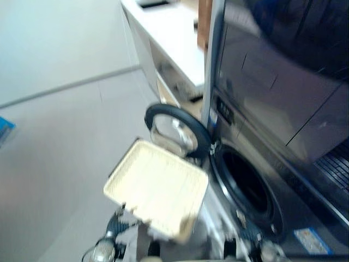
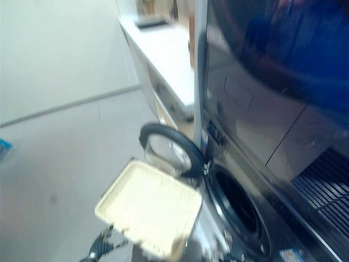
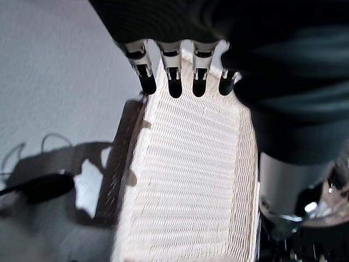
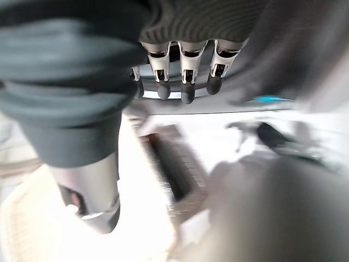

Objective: Put the clothes into the washing machine.

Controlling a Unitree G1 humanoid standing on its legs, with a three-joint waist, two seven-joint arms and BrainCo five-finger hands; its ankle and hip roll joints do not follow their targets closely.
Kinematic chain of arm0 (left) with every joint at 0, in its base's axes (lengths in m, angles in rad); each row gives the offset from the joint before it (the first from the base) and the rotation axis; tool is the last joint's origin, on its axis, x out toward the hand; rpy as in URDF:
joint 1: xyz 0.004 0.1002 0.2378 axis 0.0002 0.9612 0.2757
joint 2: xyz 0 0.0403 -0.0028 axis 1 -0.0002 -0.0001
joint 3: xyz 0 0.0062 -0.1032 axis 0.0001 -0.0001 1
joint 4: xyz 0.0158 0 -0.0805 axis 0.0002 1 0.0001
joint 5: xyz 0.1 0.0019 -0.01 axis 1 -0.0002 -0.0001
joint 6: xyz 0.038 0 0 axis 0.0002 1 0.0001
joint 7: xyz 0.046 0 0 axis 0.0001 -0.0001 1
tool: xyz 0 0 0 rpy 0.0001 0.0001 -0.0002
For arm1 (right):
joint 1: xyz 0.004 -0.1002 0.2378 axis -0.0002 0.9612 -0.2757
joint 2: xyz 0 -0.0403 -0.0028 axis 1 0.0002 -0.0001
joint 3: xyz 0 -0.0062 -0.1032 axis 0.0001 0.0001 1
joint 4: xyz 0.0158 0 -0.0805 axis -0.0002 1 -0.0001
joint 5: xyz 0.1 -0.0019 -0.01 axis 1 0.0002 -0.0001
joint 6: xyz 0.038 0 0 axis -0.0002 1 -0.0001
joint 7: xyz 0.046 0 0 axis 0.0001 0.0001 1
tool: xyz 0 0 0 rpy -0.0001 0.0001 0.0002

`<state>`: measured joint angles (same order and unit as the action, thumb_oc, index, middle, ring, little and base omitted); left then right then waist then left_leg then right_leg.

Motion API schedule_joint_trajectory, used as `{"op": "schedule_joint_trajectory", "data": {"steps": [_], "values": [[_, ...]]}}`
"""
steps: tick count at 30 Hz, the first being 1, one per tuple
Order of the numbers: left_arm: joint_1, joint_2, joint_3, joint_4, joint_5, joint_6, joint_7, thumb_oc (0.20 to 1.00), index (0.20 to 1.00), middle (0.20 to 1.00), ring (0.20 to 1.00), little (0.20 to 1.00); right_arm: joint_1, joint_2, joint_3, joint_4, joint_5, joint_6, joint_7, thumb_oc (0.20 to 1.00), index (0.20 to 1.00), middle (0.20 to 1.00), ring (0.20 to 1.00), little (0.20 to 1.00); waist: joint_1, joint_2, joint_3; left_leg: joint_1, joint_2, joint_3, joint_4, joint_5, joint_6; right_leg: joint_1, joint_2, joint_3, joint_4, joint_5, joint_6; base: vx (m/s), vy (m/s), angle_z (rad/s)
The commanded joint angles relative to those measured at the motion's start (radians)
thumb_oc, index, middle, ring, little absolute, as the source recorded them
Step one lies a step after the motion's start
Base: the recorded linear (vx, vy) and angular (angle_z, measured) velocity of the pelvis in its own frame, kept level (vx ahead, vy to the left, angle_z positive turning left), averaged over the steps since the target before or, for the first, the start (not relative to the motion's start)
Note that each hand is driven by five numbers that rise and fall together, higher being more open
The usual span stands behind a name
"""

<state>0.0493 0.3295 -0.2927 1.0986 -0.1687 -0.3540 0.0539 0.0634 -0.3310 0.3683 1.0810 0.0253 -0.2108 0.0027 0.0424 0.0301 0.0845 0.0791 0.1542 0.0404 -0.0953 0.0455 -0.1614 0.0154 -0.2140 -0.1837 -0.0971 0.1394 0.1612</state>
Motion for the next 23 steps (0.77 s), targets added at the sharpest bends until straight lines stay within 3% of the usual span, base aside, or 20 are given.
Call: {"op": "schedule_joint_trajectory", "data": {"steps": [1, 6, 11, 23], "values": [[-0.119, 0.021, -0.022, 0.019, 0.019, -0.001, -0.112, 1.0, 1.0, 1.0, 1.0, 1.0, -0.13, -0.001, -0.036, 0.012, 0.05, 0.051, 0.049, 1.0, 1.0, 1.0, 1.0, 1.0, 0.009, -0.03, 0.064, -0.005, -0.011, 0.053, 0.008, -0.009, 0.029, 0.036, -0.057, -0.026, 0.027, -0.025, 0.048, 0.16, 0.02, 0.12], [-0.106, -0.017, 0.002, 0.071, -0.012, 0.064, -0.208, 1.0, 1.0, 1.0, 1.0, 1.0, -0.137, 0.043, -0.106, 0.162, 0.035, 0.144, 0.073, 1.0, 1.0, 1.0, 1.0, 1.0, 0.015, -0.021, 0.01, 0.036, -0.015, 0.061, 0.008, -0.029, 0.03, 0.079, -0.057, -0.028, 0.019, -0.043, 0.041, 0.12, 0.021, 0.05], [-0.101, -0.041, 0.015, 0.09, 0.0, 0.1, -0.203, 1.0, 1.0, 1.0, 1.0, 1.0, -0.133, 0.062, -0.129, 0.214, 0.002, 0.196, 0.057, 1.0, 1.0, 1.0, 1.0, 1.0, 0.016, -0.02, -0.015, 0.06, -0.017, 0.065, 0.008, -0.041, 0.036, 0.098, -0.055, -0.019, 0.018, -0.052, 0.034, 0.06, 0.013, 0.01], [-0.099, -0.05, 0.03, 0.154, 0.058, 0.227, -0.187, 1.0, 1.0, 1.0, 1.0, 1.0, -0.127, 0.062, -0.154, 0.257, -0.018, 0.222, 0.053, 1.0, 1.0, 1.0, 1.0, 1.0, 0.001, -0.022, -0.038, 0.093, -0.014, 0.072, 0.008, -0.054, 0.045, 0.113, -0.046, 0.012, 0.021, -0.06, 0.021, 0.03, 0.001, 0.0]]}}
